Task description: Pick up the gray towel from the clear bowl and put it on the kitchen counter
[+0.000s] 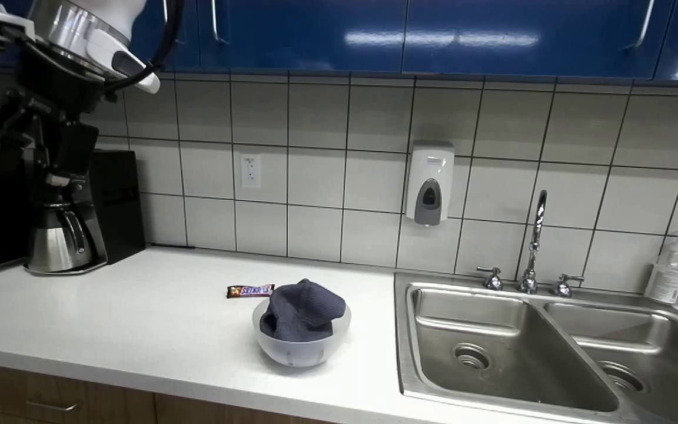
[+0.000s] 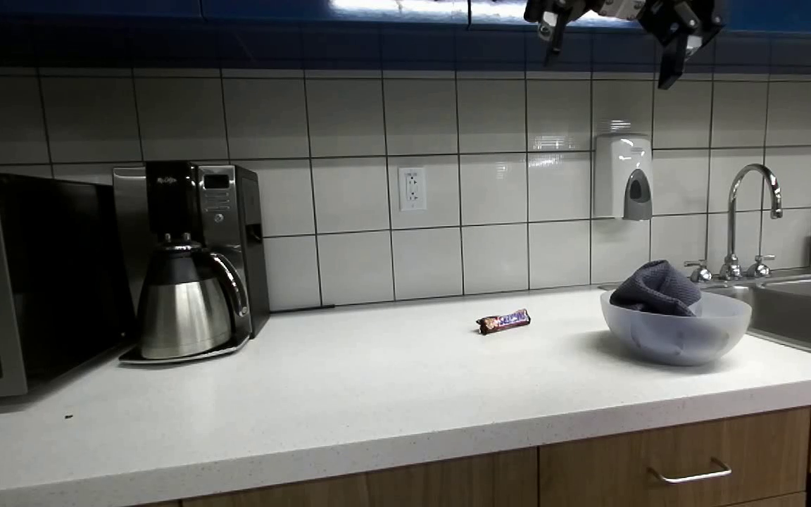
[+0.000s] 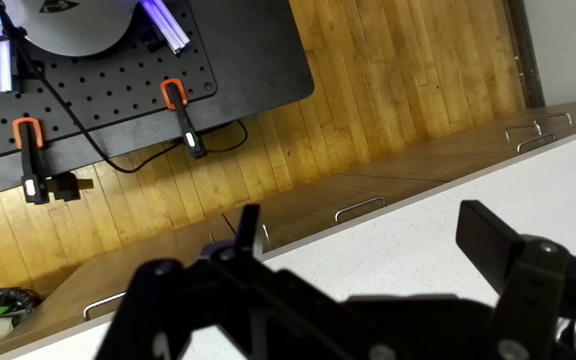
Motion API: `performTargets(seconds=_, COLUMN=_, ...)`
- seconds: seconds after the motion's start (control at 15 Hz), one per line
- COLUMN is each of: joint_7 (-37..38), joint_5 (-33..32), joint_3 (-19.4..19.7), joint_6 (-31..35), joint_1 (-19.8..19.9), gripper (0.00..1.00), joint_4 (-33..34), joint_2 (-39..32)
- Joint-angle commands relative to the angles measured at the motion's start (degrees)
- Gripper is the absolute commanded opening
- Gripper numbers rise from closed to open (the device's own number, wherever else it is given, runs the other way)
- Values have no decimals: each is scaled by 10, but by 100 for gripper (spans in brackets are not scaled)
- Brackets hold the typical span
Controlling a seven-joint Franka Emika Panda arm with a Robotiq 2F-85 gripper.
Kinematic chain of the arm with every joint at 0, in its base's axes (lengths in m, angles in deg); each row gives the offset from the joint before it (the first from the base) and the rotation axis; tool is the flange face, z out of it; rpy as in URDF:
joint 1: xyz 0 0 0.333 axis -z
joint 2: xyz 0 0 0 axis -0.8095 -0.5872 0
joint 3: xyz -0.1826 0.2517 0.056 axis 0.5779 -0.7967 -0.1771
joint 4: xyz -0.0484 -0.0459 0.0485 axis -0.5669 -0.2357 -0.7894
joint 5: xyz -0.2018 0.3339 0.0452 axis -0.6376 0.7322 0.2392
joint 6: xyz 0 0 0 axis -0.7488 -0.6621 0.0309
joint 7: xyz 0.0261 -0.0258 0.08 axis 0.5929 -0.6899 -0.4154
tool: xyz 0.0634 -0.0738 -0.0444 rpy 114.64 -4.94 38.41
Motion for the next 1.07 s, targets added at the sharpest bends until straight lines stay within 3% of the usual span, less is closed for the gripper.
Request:
performTargets(seconds=0.0, joint_7=-9, joint_5=7, joint_3=-14, joint_6=-5, joint_1=19, gripper=100, joint_4=2, joint_2=0)
performTargets(seconds=0.4, joint_7=-8, joint_5=6, joint_3=-13, joint_6=4, joint_1=23, gripper=100, joint_4=-2, joint_2=0)
performTargets(seconds=1.0, joint_7=5, joint_5=-28, joint_3=-2, joint_6=170, joint_1=93, gripper=100, joint_4=-32, joint_2=-25)
